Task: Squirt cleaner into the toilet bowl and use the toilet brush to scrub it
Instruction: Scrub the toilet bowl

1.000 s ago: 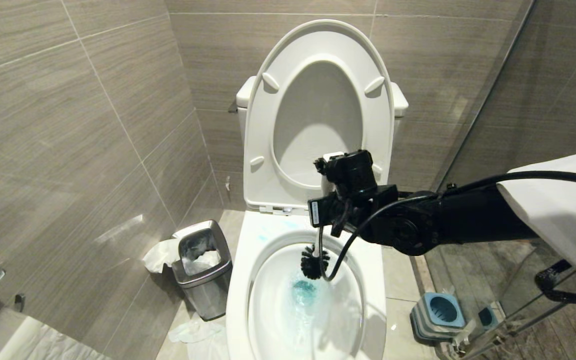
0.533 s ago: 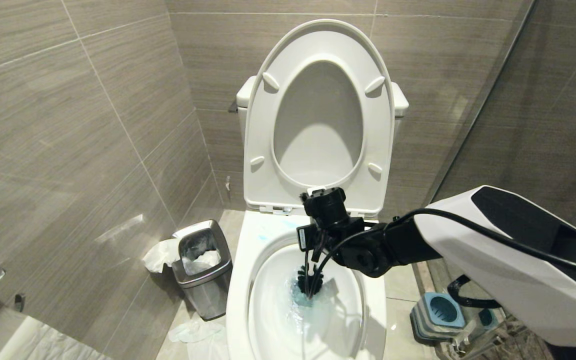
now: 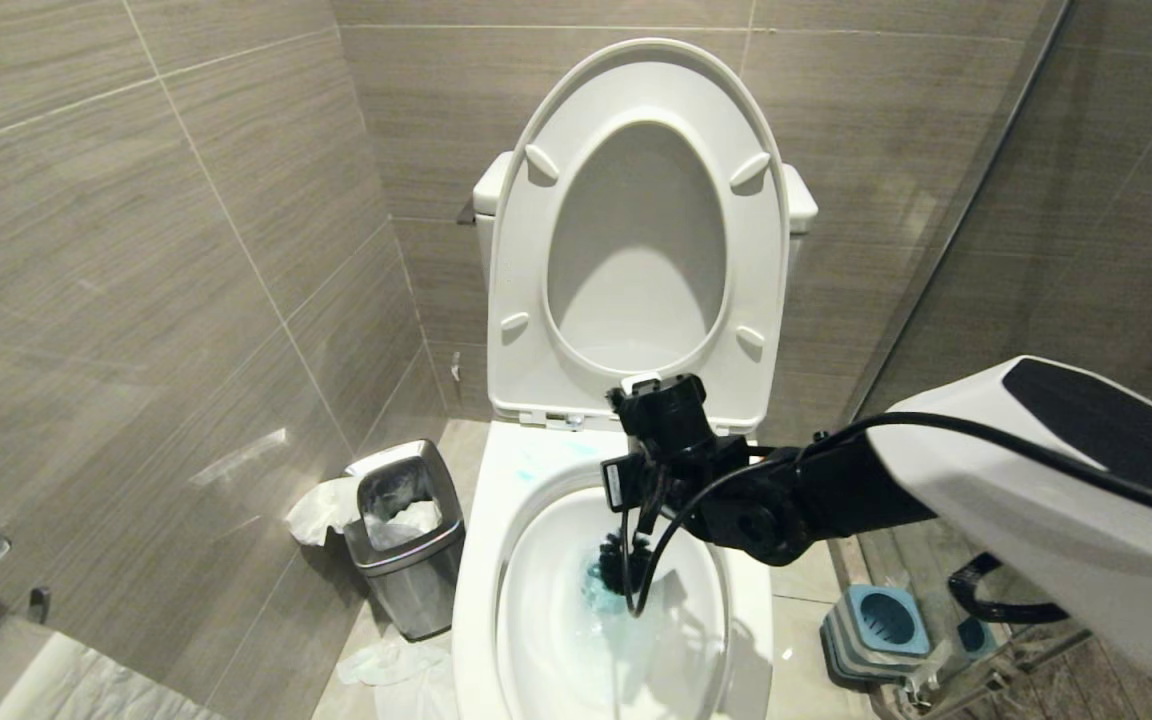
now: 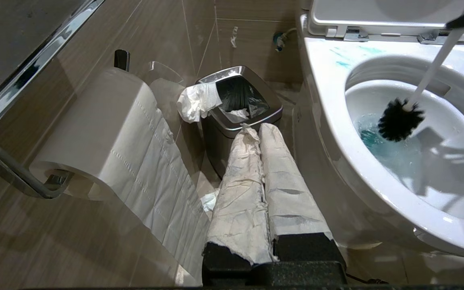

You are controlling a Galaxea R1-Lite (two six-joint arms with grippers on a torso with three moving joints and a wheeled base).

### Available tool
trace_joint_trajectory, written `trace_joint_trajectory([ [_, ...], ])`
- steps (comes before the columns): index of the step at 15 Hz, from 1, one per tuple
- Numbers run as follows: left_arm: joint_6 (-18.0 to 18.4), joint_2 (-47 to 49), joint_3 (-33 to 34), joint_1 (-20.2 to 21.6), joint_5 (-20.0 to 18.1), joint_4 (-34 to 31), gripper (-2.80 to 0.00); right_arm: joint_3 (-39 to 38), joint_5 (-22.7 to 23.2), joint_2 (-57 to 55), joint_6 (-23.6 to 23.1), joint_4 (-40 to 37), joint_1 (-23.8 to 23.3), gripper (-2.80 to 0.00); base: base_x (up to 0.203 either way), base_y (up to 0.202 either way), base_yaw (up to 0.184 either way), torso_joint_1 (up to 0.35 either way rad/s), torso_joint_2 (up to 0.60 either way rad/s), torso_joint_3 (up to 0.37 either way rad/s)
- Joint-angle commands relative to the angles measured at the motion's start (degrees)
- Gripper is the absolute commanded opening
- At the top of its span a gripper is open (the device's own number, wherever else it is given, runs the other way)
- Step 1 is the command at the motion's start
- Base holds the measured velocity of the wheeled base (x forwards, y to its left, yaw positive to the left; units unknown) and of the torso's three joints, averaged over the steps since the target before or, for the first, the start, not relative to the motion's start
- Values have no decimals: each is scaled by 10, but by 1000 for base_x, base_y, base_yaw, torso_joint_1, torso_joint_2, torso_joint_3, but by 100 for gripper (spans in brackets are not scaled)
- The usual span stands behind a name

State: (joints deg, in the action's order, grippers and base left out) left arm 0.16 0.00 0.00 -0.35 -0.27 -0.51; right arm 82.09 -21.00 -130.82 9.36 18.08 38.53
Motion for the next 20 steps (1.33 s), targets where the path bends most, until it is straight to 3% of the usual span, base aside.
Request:
trace_joint_trajectory([
  [1,0,1,1,0,0,0,-280,-44,6,113,-8,0,2,-280,0,0,0,0,0,0],
  [8,0,1,1,0,0,0,-280,-75,22,222,-21,-47,2,-280,0,0,0,0,0,0],
  [20,0,1,2,0,0,0,-280,-19,19,40,8,-41,0,-280,0,0,0,0,0,0],
])
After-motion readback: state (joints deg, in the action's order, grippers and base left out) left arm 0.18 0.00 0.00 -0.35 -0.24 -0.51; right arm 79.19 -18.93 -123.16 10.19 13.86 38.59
